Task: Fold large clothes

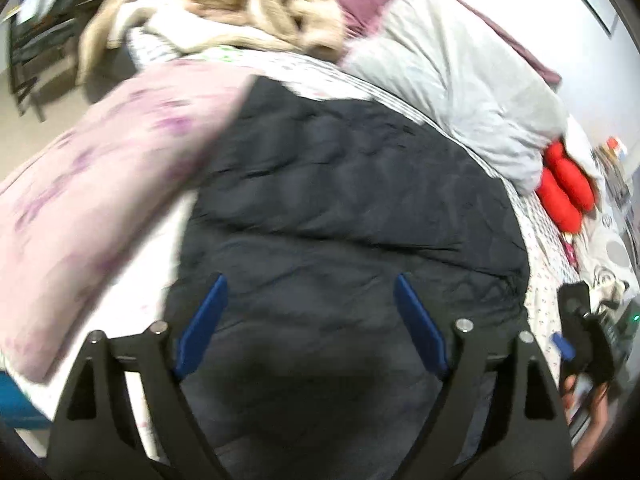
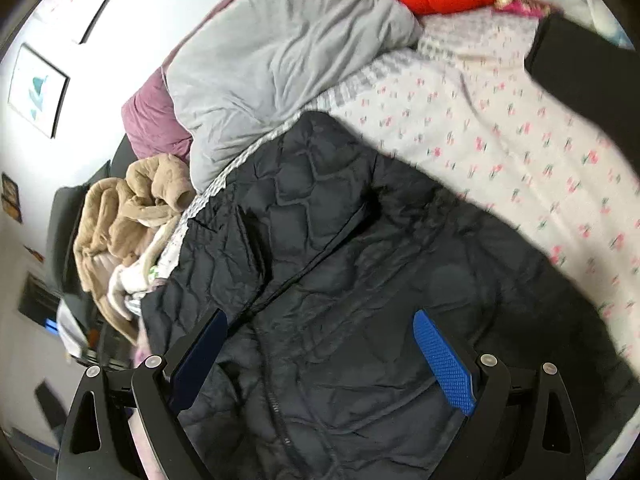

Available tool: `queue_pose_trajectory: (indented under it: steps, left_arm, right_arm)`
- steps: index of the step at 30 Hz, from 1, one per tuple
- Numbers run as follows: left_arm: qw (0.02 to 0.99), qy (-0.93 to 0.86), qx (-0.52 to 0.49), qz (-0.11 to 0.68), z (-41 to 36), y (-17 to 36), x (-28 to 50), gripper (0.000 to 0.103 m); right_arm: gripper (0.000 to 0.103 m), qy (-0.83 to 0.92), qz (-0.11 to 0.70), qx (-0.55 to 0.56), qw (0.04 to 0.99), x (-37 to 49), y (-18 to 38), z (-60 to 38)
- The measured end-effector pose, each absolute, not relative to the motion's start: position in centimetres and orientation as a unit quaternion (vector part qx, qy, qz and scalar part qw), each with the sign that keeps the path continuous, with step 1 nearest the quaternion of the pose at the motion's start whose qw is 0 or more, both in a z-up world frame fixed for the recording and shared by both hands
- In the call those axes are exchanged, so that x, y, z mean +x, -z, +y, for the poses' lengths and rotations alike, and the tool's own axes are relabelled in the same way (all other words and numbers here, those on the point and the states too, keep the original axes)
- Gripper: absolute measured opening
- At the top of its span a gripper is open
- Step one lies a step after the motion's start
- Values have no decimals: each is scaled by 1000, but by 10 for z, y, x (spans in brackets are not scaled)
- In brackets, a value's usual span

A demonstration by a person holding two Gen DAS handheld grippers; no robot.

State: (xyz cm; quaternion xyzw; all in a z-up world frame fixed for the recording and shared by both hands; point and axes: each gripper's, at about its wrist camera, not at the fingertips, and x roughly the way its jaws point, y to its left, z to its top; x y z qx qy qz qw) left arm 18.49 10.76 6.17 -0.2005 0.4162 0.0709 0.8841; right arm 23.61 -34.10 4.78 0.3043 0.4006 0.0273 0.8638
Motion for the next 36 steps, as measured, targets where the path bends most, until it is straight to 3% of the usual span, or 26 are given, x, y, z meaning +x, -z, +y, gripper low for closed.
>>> queue_pose_trajectory:
  steps: [3, 5, 12, 18, 26, 32, 36]
  left_arm:
    - [878, -119, -226, 404, 140, -25, 150, 97]
    - [842, -106, -248, 467, 155, 5, 143, 97]
    - [852, -47, -223, 471, 162, 5, 123, 97]
    - [844, -10, -240, 480, 172, -1, 153, 97]
    - [862, -28, -93, 498, 131, 2, 249, 97]
    - [870, -1, -55, 490, 116, 11, 275, 83]
    - [860, 16, -65, 507, 118, 27, 280, 66]
  right_arm:
    - [96, -24, 367, 279, 887, 227, -65, -336]
    - [96, -6, 342, 249, 906, 219, -77, -331]
    - [103, 51, 314, 121, 940, 191, -102, -315]
    - [103, 19, 370, 170, 913, 177, -89, -324]
    - [103, 25, 435, 174, 883, 177, -69, -322]
    - [103, 20, 444, 159, 881, 180, -67, -315]
    - [103, 12, 455, 139, 879, 184, -63, -309]
